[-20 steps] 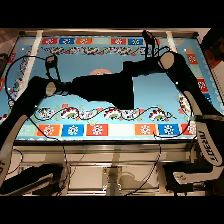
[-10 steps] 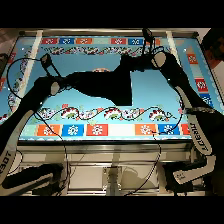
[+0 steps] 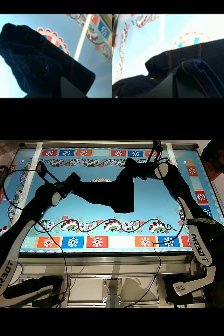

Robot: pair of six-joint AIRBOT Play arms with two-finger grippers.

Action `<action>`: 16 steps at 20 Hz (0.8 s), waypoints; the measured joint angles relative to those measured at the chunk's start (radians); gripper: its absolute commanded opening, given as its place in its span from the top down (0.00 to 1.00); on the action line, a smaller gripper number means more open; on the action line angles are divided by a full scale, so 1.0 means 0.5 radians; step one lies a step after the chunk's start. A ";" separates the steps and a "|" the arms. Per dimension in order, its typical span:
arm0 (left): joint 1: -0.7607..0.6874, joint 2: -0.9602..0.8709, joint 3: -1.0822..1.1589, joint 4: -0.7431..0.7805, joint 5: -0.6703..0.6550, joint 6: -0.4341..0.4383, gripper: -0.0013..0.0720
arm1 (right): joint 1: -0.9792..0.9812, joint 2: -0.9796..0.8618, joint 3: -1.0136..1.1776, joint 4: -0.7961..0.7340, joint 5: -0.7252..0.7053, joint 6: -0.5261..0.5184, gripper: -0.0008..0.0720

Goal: Fold the clothes and pants, and hang the long-sleeved shirts on hangers.

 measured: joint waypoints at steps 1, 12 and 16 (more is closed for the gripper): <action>0.000 -0.014 0.002 0.000 0.024 -0.076 0.94 | -0.002 0.000 0.000 0.000 -0.009 0.014 0.97; 0.089 -0.128 0.005 -0.051 0.301 -0.546 0.94 | -0.004 -0.085 0.000 -0.046 -0.173 0.376 0.97; 0.148 -0.273 0.005 -0.291 0.459 -0.568 0.92 | -0.004 -0.186 0.000 -0.053 -0.403 0.568 0.92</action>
